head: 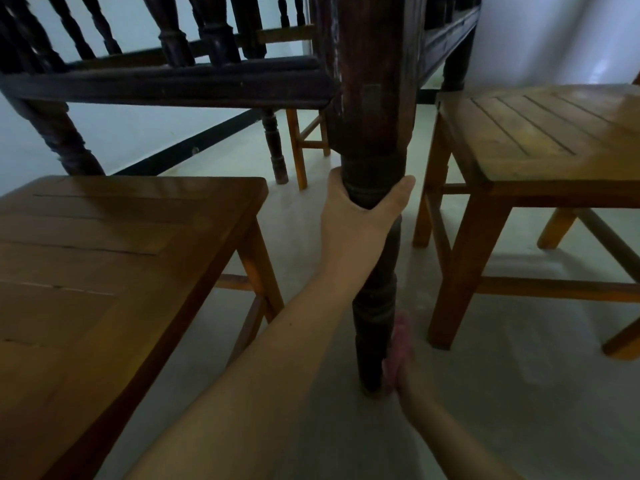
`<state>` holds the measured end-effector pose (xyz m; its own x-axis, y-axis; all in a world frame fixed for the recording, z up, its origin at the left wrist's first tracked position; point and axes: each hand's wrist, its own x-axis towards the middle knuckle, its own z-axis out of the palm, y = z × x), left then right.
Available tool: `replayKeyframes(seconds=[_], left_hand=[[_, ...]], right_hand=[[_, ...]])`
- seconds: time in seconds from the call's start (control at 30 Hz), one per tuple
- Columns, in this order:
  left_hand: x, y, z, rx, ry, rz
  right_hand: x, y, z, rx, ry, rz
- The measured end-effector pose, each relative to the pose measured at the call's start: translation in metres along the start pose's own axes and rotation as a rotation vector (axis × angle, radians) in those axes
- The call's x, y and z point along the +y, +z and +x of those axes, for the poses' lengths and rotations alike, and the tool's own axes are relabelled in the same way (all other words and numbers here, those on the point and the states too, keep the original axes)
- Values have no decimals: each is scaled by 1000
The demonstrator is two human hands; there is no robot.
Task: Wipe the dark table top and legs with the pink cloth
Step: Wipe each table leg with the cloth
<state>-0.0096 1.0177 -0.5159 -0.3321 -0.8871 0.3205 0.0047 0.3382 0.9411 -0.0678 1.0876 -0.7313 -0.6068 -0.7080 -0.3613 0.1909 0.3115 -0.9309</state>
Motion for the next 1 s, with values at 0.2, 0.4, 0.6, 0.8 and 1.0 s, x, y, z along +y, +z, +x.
replayKeyframes(seconds=[0.2, 0.4, 0.6, 0.8, 1.0], left_hand=[[-3, 0, 2, -14, 11, -10], [-4, 0, 3, -8, 0, -12], [-2, -6, 5, -68, -7, 29], [4, -16, 13, -151, -16, 174], [6, -19, 13, -186, -38, 178]], right_hand=[[-97, 12, -14, -153, -357, 332], [-39, 7, 0, 101, -44, 247], [-97, 18, -29, 14, -437, 139], [-122, 19, -50, 66, -932, 19], [-41, -14, -21, 137, -1310, -944]])
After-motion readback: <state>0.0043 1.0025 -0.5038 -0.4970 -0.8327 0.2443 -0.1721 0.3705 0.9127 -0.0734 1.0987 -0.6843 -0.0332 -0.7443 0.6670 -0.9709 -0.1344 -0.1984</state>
